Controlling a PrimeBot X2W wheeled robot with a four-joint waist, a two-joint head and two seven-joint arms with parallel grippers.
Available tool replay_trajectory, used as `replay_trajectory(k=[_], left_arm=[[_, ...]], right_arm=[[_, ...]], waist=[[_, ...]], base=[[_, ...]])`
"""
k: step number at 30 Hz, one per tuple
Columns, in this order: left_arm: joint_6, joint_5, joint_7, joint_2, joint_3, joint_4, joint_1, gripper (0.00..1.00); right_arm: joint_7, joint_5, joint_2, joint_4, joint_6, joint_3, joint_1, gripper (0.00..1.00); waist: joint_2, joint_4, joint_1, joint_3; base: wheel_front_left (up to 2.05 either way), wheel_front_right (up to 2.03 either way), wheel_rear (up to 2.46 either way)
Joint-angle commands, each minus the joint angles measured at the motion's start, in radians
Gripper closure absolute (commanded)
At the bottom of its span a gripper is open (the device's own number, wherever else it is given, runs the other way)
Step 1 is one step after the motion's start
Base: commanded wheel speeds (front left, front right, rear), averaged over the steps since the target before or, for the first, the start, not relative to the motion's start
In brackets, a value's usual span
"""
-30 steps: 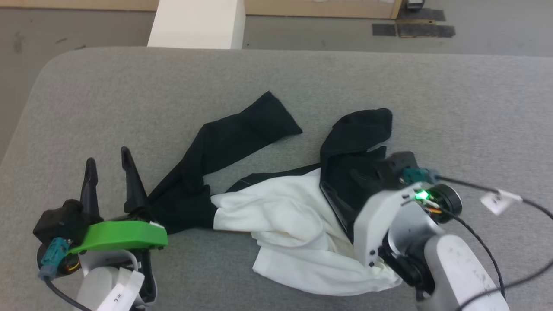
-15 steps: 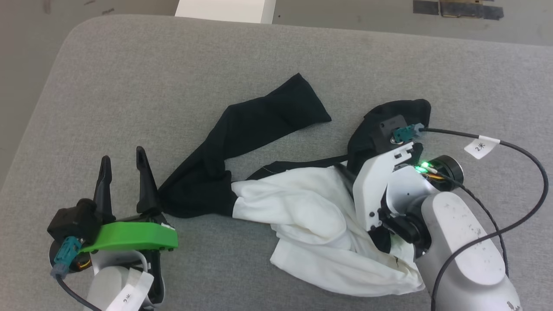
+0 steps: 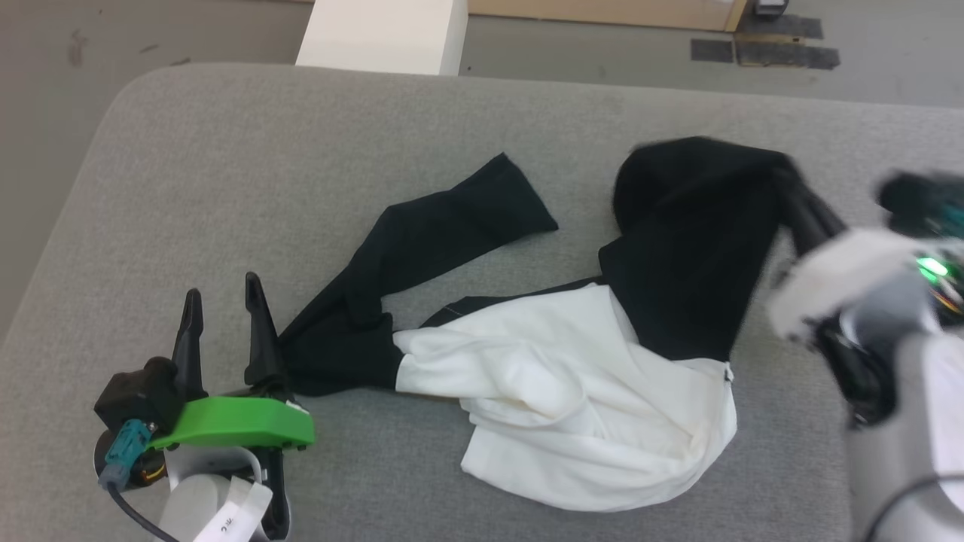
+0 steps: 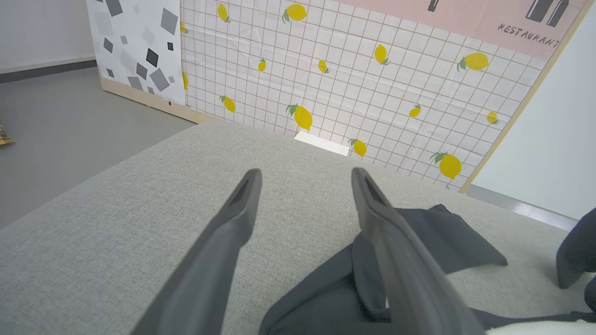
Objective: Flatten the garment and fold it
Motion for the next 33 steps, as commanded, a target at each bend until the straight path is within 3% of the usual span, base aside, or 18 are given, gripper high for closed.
replay_trajectory(k=[1, 5, 10, 14, 18, 19, 20, 26, 30, 33], left_arm=[[-0.002, 0.014, -0.004, -0.004, 0.005, 0.004, 0.012, 0.0], [-0.008, 0.023, -0.004, -0.004, 0.006, 0.011, 0.025, 0.0], [-0.019, 0.031, -0.004, -0.004, 0.006, 0.022, 0.036, 0.0], [-0.024, 0.036, -0.004, -0.004, 0.006, 0.031, 0.038, 0.0], [-0.032, 0.038, -0.004, -0.004, 0.008, 0.041, 0.041, 0.0], [-0.032, 0.038, -0.004, -0.004, 0.009, 0.044, 0.042, 0.0], [-0.033, 0.038, -0.004, -0.004, 0.009, 0.046, 0.044, 0.0], [-0.028, 0.038, -0.004, -0.004, 0.001, 0.054, 0.047, 0.0], [-0.031, 0.046, -0.004, -0.004, -0.005, 0.069, 0.041, 0.0], [-0.033, 0.057, -0.002, 0.0, -0.016, 0.091, 0.023, 0.0]], right_arm=[[-0.018, -0.024, -0.001, -0.031, -0.002, -0.049, 0.054, 1.0], [-0.037, -0.014, -0.001, -0.087, -0.002, -0.222, 0.186, 1.0], [-0.015, 0.007, -0.001, -0.015, -0.002, -0.393, 0.323, 1.0], [0.045, 0.002, -0.001, 0.1, -0.002, -0.461, 0.374, 1.0], [0.147, -0.013, -0.001, 0.177, -0.002, -0.463, 0.4, 1.0], [0.161, -0.014, -0.001, 0.177, -0.002, -0.456, 0.406, 0.27], [0.171, -0.01, -0.001, 0.173, -0.002, -0.452, 0.411, 0.0], [0.123, -0.011, -0.001, 0.009, -0.002, -0.46, 0.448, 0.0], [0.017, -0.025, -0.001, -0.16, -0.002, -0.46, 0.471, 0.0], [-0.066, -0.036, -0.001, -0.275, -0.002, -0.402, 0.488, 0.0]], waist=[[0.0079, -0.03, 0.0, -0.033], [0.0079, -0.055, 0.0, -0.058], [0.0079, -0.089, 0.0, -0.077], [0.0079, -0.108, 0.0, -0.085], [0.0079, -0.123, 0.0, -0.094], [0.0079, -0.127, 0.0, -0.097], [0.0079, -0.13, 0.0, -0.099], [0.0079, -0.141, 0.0, -0.115], [0.0079, -0.154, 0.0, -0.119], [0.0079, -0.167, 0.0, -0.115]], base=[[0.0, 0.0, 0.0], [0.0, 0.0, 0.0], [0.0, 0.0, 0.0], [0.0, 0.0, 0.0], [0.0, 0.0, 0.0], [0.0, 0.0, 0.0], [0.0, 0.0, 0.0], [0.0, 0.0, 0.0], [0.0, 0.0, 0.0], [0.0, 0.0, 0.0]])
